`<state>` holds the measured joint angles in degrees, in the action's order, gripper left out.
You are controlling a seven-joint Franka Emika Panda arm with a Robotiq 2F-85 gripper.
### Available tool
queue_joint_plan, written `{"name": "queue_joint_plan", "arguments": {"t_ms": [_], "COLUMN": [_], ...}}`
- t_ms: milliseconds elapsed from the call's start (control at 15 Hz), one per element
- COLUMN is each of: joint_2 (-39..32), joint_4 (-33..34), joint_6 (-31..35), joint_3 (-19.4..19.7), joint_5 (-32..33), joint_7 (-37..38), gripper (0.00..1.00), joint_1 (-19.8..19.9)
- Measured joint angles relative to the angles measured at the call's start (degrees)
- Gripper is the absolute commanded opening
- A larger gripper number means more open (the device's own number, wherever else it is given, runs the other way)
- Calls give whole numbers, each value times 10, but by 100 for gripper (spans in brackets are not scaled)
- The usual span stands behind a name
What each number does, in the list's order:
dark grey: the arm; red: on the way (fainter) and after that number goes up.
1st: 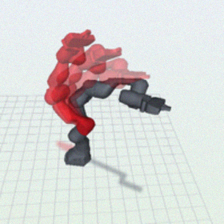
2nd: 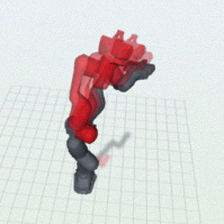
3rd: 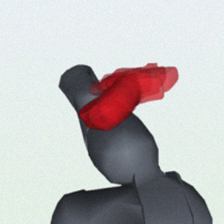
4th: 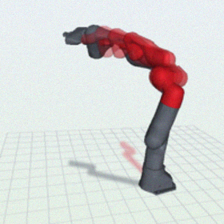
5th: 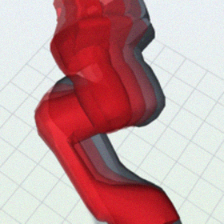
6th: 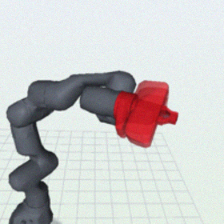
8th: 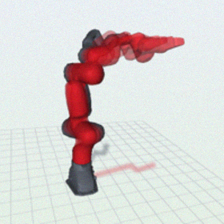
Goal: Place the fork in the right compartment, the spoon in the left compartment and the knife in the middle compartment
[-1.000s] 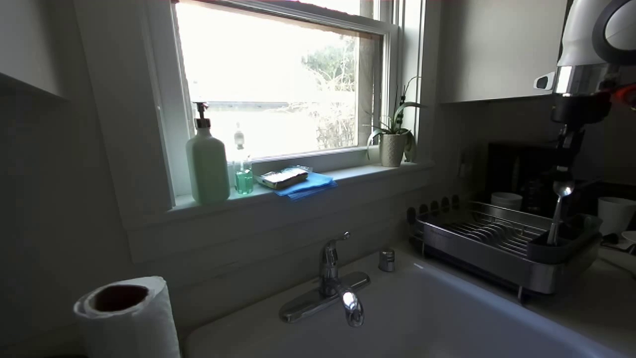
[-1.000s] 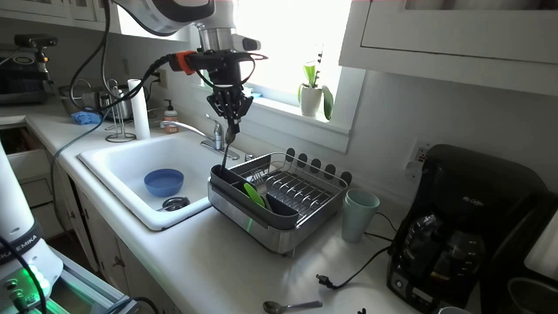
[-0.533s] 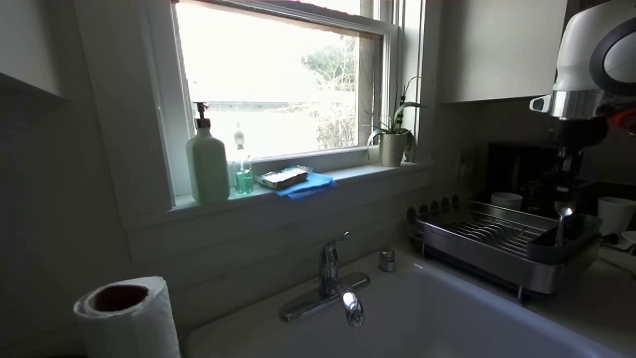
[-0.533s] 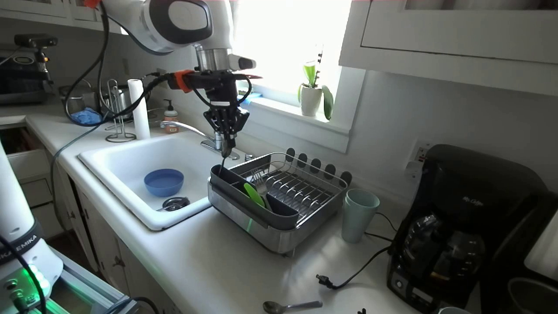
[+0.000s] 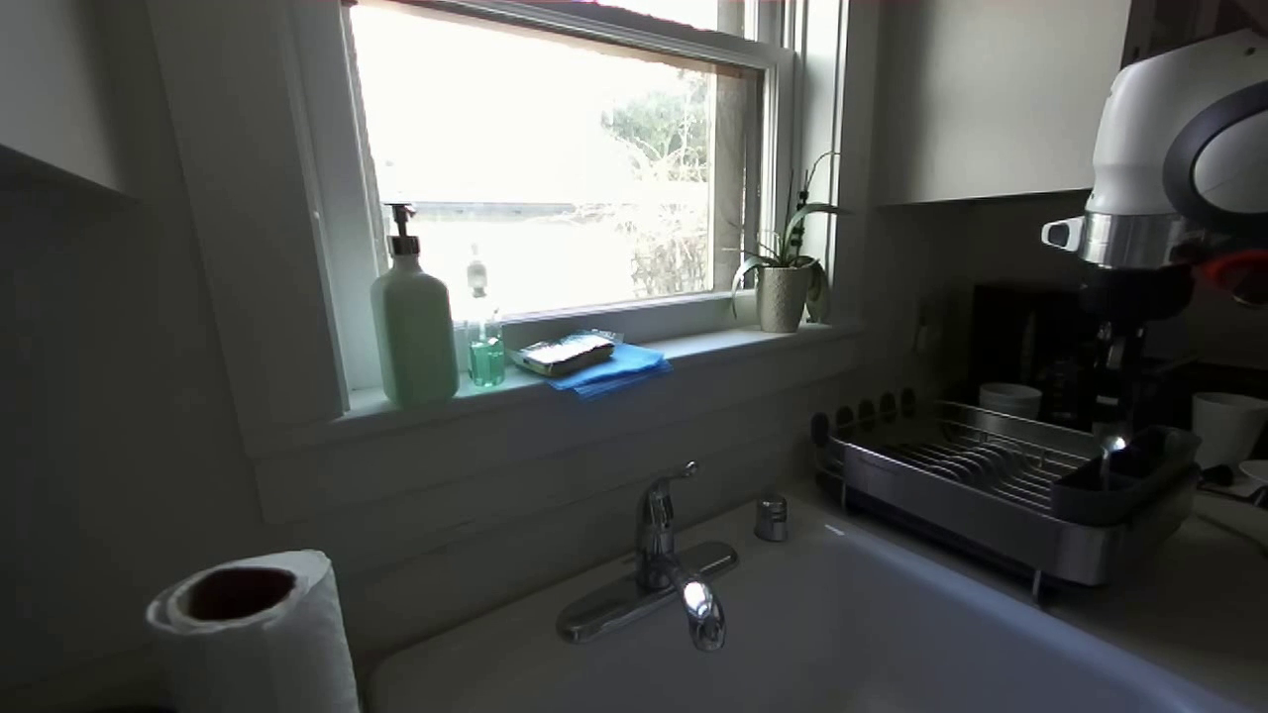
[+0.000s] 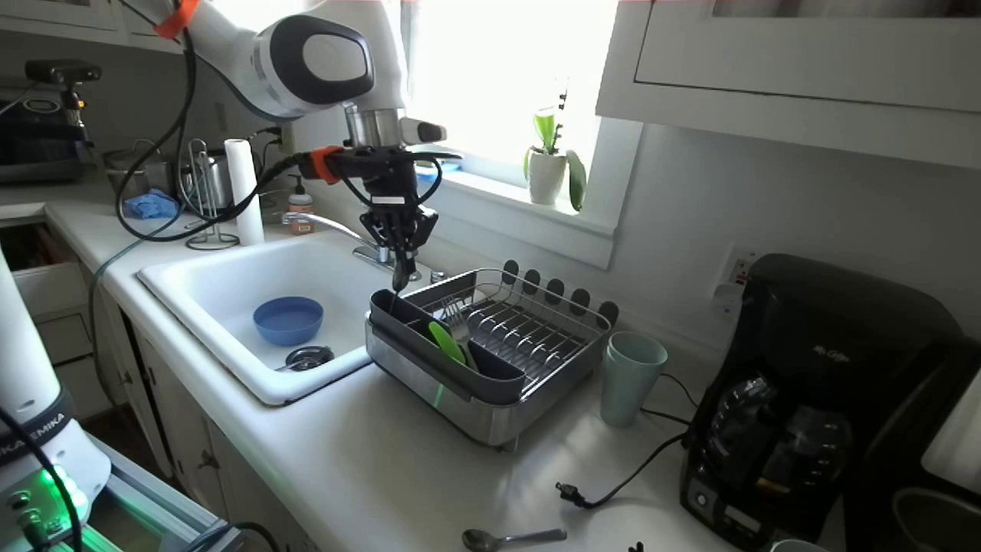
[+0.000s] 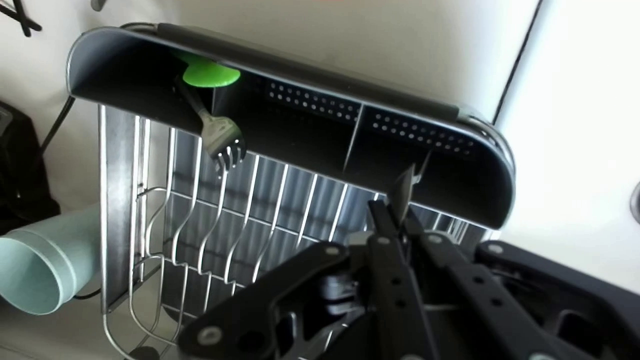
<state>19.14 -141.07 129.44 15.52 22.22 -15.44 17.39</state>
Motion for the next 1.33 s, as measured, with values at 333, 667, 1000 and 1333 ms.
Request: {"name": "queue_joint_plan", "arguments": {"t_ms": [333,667,1000,1333], "joint_2": [-15,-33,-45,-41], "joint_4": [0,-4,-11,-11], "joint_6": [7,7,7,7], "joint_3": [-35,-65,-69,-60], "joint_5": [54,85,85,84], "joint_7": [35,65,70,71], "gripper": [1,40,68,99], "joint_1": [-4,-18,-30,-29]}}
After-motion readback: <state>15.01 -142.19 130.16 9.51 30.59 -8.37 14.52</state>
